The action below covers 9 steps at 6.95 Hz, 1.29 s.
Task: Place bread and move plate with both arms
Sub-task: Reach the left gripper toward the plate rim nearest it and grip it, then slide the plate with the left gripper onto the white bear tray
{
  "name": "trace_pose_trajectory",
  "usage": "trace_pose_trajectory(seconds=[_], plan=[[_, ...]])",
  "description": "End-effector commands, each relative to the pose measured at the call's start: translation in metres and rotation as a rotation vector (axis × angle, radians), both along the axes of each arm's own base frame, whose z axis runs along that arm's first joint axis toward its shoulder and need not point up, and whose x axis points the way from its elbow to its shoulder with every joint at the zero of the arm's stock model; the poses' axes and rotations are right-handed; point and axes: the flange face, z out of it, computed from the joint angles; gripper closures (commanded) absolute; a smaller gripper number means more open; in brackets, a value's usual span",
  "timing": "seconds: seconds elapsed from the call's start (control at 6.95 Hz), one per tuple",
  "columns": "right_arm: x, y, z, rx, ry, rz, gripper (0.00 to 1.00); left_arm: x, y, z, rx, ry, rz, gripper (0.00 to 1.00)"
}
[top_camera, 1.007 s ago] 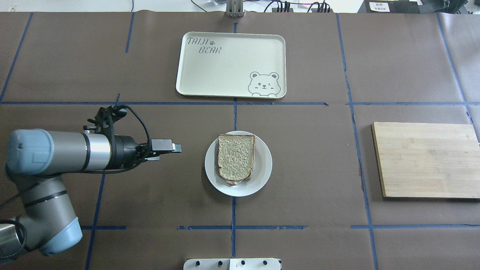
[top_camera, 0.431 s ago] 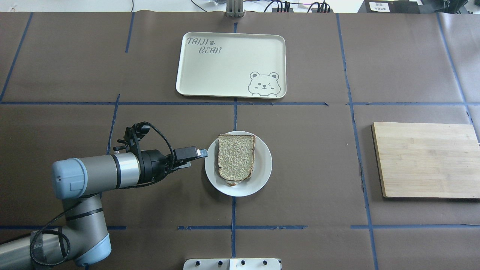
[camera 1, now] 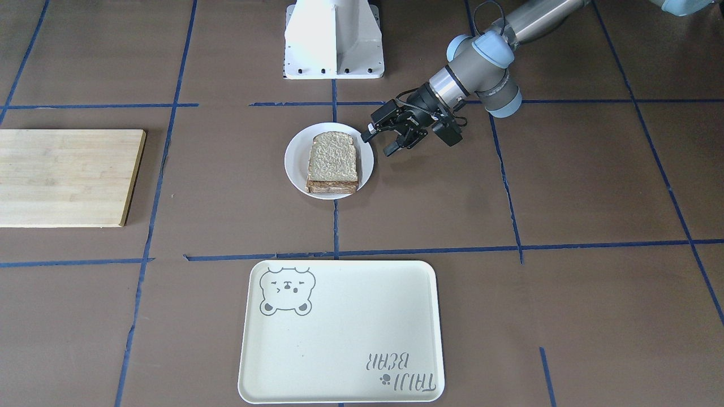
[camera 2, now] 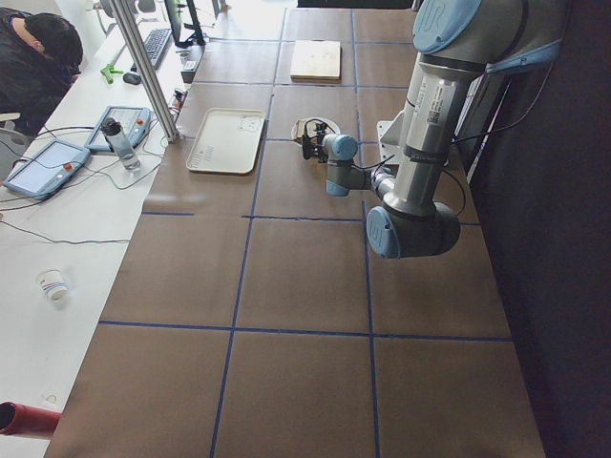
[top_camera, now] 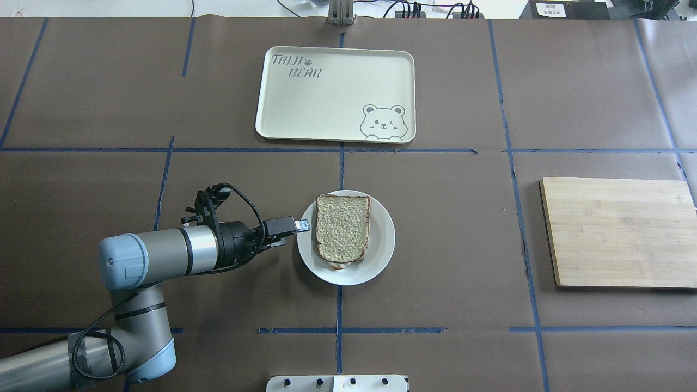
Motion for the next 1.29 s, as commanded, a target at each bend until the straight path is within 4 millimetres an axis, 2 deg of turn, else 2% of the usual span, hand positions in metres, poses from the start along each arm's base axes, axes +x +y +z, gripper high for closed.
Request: trace_pose_trajectory(seconds=[0.0,0.29,0.43,0.58,0.72,1.15], plan=[[0.000,0.000,0.001,-0.002,-0.001,0.001,0.00,0.020,0.014,0.005,-0.008,-0.010,0.005,0.11],[0.000,0.000,0.001,-0.004,-0.001,0.001,0.00,0.031,0.014,0.008,-0.002,0.009,0.007,0.18],[0.000,0.000,0.001,-0.003,-0.001,0.001,0.00,0.033,0.013,0.000,0.002,0.025,0.005,0.31],[0.000,0.000,0.001,-0.003,-0.001,0.001,0.00,0.034,0.014,-0.004,-0.026,0.041,0.011,0.50],[0.000,0.000,0.001,-0.003,-0.001,0.001,0.00,0.036,0.015,-0.005,-0.035,0.044,0.015,0.64],[0.000,0.000,0.001,-0.002,0.000,0.001,0.00,0.036,0.018,-0.005,-0.032,0.053,0.020,0.65]])
